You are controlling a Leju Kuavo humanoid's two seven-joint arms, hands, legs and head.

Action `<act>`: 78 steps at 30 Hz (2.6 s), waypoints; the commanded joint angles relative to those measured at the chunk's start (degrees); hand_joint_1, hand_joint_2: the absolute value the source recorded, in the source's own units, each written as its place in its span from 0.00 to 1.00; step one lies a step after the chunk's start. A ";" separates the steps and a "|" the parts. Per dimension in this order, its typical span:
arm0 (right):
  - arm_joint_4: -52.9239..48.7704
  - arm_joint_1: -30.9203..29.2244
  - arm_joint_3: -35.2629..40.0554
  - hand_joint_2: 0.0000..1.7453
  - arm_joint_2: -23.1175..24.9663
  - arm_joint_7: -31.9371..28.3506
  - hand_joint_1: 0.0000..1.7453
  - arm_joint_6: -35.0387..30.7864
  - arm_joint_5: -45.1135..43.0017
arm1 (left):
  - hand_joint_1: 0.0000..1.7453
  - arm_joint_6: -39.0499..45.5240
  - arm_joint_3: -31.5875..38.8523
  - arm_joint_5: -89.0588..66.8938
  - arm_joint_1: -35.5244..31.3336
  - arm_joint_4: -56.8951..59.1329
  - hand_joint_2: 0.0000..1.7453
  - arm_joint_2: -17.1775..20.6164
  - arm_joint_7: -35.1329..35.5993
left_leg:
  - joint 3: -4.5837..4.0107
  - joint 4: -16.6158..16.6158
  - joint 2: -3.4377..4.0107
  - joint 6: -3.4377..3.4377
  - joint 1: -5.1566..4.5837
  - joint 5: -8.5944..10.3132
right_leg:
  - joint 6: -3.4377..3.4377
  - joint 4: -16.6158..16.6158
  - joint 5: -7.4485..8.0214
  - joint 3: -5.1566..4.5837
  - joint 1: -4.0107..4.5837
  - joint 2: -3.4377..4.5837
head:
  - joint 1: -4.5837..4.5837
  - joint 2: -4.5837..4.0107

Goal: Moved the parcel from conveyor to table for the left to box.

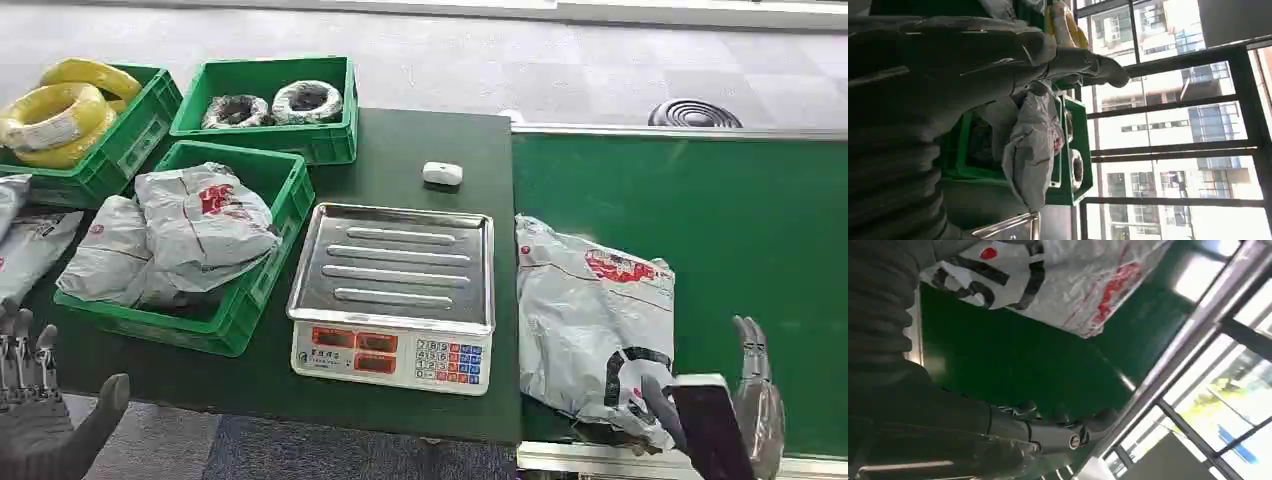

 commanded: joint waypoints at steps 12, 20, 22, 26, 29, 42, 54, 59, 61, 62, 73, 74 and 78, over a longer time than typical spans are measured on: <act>37.80 -18.25 -1.97 1.00 -15.87 5.02 0.00 8.72 -0.27 | 0.00 -0.15 -4.59 0.81 -2.36 5.79 1.00 4.08 1.21 | 0.11 -0.14 -0.03 0.09 -0.01 0.12 | -0.12 -0.16 0.13 0.04 0.02 -0.09 | 0.00 0.00; 62.58 -30.77 4.68 1.00 -24.08 1.36 0.00 14.01 -4.81 | 0.00 -0.16 -7.11 1.16 -4.29 7.72 1.00 5.71 1.98 | 0.07 -0.07 0.07 0.09 -0.03 0.09 | -0.05 -0.11 0.15 0.03 -0.01 0.07 | 0.02 0.00; 62.92 -31.04 4.78 1.00 -23.98 1.39 0.00 13.99 -4.80 | 0.00 -0.13 -7.12 1.17 -4.36 7.78 1.00 5.74 1.99 | 0.09 -0.07 0.02 0.09 -0.02 0.10 | -0.05 -0.11 0.16 0.07 -0.01 0.02 | 0.04 0.00; 67.56 -33.47 7.80 1.00 -24.70 1.53 0.00 17.40 -4.73 | 0.00 0.24 -7.56 1.40 -4.57 7.99 1.00 6.57 2.02 | 0.08 -0.11 -0.10 0.10 -0.04 0.17 | -0.10 -0.13 0.19 0.03 -0.02 -0.15 | 0.00 0.00; 75.08 -39.08 10.50 1.00 -24.00 -0.85 0.00 18.44 -5.02 | 0.00 0.66 -7.35 1.59 -4.86 7.67 1.00 6.53 2.07 | 0.11 -0.13 0.04 0.13 -0.03 0.16 | -0.11 -0.15 0.25 0.00 0.00 0.05 | 0.00 0.00; 84.91 -55.55 16.31 1.00 -15.52 -3.40 0.98 17.79 -5.59 | 0.00 0.10 -3.93 1.17 -3.31 4.35 1.00 3.59 2.64 | 0.01 -0.08 0.33 0.09 -0.03 0.22 | -0.12 0.00 0.30 -0.16 0.00 0.26 | 0.02 0.00; 84.80 -55.88 16.23 1.00 -15.29 -5.47 1.00 15.48 -7.24 | 0.00 -1.04 -3.41 0.75 -3.05 4.29 1.00 2.69 2.55 | -0.09 -0.02 -0.02 0.10 -0.03 0.23 | -0.07 0.03 0.23 -0.15 -0.01 0.02 | 0.00 0.00; 79.68 -54.95 12.82 1.00 -14.66 -5.22 1.00 10.65 -10.48 | 0.00 -2.51 -2.81 0.16 -3.30 3.97 1.00 1.22 2.68 | -0.10 0.00 0.00 0.10 -0.04 0.21 | -0.07 0.06 0.23 -0.18 -0.02 0.05 | 0.00 0.00; 76.75 -54.08 11.40 1.00 -14.71 -4.43 1.00 9.71 -11.24 | 0.00 -3.01 -2.55 0.10 -3.41 3.82 1.00 1.10 2.73 | -0.11 -0.05 0.00 0.12 -0.06 0.25 | -0.10 0.03 0.26 -0.20 -0.03 0.02 | 0.00 0.00; 76.43 -54.12 11.21 1.00 -14.92 -4.14 1.00 9.91 -11.36 | 0.00 -3.08 -2.54 0.10 -3.48 3.80 1.00 1.11 2.73 | -0.15 0.00 -0.03 0.12 -0.05 0.24 | -0.09 0.05 0.25 -0.21 -0.02 0.00 | 0.00 0.00; 72.33 -52.81 7.70 1.00 -15.26 -3.91 1.00 5.92 -12.50 | 0.00 -3.57 -3.06 0.22 -3.35 4.23 1.00 1.47 2.71 | -0.12 -0.07 -0.07 0.12 -0.04 0.27 | -0.12 -0.03 0.27 -0.17 -0.01 -0.07 | 0.00 0.00; 69.74 -52.02 5.75 1.00 -15.61 -3.46 1.00 4.07 -13.00 | 0.00 -3.86 -3.37 -0.09 -3.28 4.34 1.00 1.38 2.59 | -0.12 -0.05 -0.14 0.12 -0.06 0.27 | -0.10 0.00 0.23 -0.16 -0.03 -0.12 | 0.00 0.00; 58.29 -48.36 -0.92 1.00 -15.84 -3.27 1.00 0.76 -16.05 | 0.00 -3.47 -4.21 -0.69 -3.08 4.30 1.00 1.03 2.09 | -0.20 -0.04 -0.30 0.16 -0.08 0.30 | -0.12 -0.02 0.23 -0.18 -0.04 -0.31 | 0.00 0.00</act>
